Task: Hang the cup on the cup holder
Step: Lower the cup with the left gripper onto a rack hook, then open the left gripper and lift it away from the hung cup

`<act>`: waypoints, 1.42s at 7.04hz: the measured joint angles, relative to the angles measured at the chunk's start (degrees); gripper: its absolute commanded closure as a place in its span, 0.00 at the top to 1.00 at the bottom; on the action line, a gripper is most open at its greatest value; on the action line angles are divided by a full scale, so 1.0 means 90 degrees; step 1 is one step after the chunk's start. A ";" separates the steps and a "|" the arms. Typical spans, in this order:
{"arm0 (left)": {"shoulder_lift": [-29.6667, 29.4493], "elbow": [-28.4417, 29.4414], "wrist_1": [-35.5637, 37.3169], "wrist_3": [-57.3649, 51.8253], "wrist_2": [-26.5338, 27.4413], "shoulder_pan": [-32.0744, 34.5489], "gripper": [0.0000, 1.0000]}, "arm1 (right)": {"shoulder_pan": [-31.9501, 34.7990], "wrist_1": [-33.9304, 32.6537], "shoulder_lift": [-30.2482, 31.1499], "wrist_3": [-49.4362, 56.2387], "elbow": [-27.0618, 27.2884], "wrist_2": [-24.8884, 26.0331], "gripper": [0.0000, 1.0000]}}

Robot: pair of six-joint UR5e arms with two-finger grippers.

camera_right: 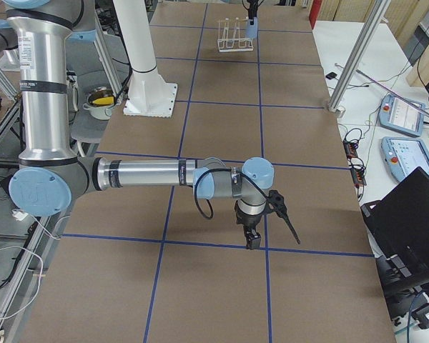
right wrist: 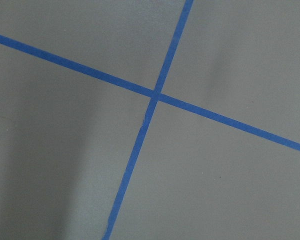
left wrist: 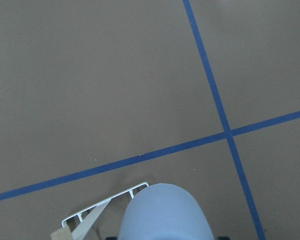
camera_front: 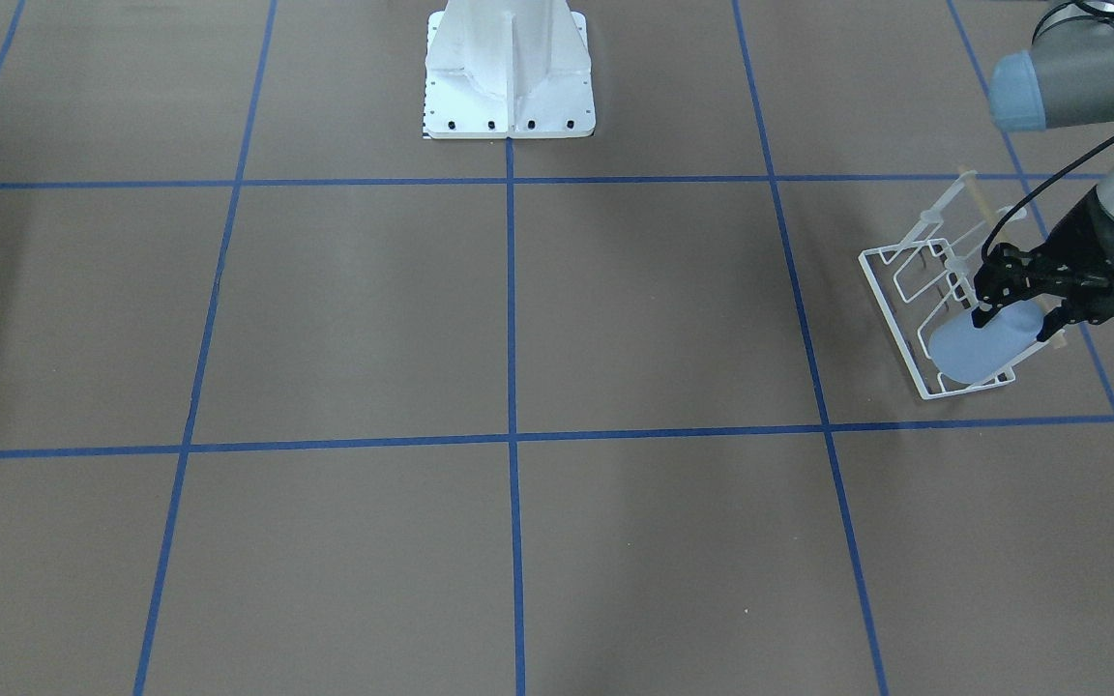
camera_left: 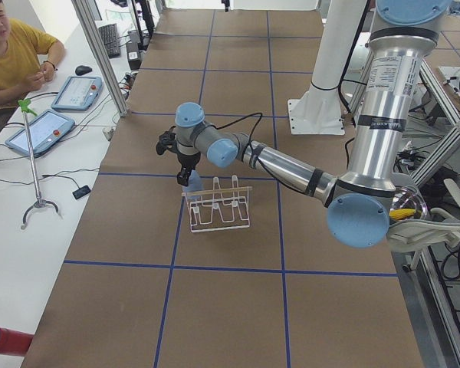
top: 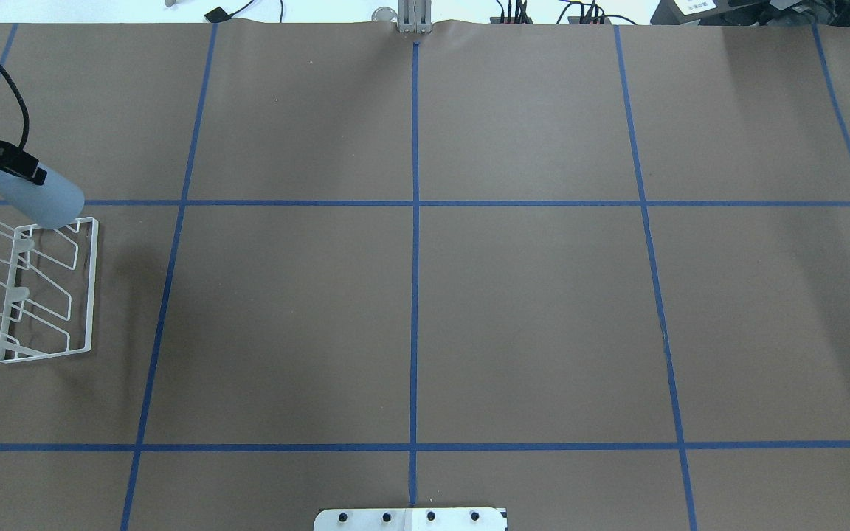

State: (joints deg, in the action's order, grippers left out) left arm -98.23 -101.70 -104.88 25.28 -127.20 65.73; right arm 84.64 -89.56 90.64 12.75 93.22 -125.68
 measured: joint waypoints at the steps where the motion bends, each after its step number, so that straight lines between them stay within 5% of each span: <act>1: -0.0003 0.0072 -0.0134 0.0186 0.0015 -0.0053 0.00 | 0.0000 0.0000 0.0003 0.0000 -0.0006 0.0000 1.00; 2: -0.0004 0.0103 -0.0244 0.0329 0.0028 -0.0119 0.26 | -0.0004 0.0000 0.0003 0.0000 -0.0011 0.0000 1.00; 3: -0.0004 0.0113 -0.0294 0.0388 0.0050 -0.0159 0.96 | -0.0007 0.0000 0.0001 -0.0001 -0.0017 0.0000 1.00; 7: -0.0036 -0.0025 -0.0364 0.0340 0.0264 -0.0220 0.99 | -0.0010 -0.0004 -0.0021 -0.0028 -0.0037 -0.0007 1.00; 10: -0.0388 -0.0703 0.1077 -0.0241 0.0115 0.0137 0.99 | -0.0005 -0.0034 0.0011 -0.0196 -0.0114 -0.0027 1.00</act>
State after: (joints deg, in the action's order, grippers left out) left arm -101.72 -108.03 -95.19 23.11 -126.16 66.96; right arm 84.60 -89.87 90.74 10.98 92.19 -125.93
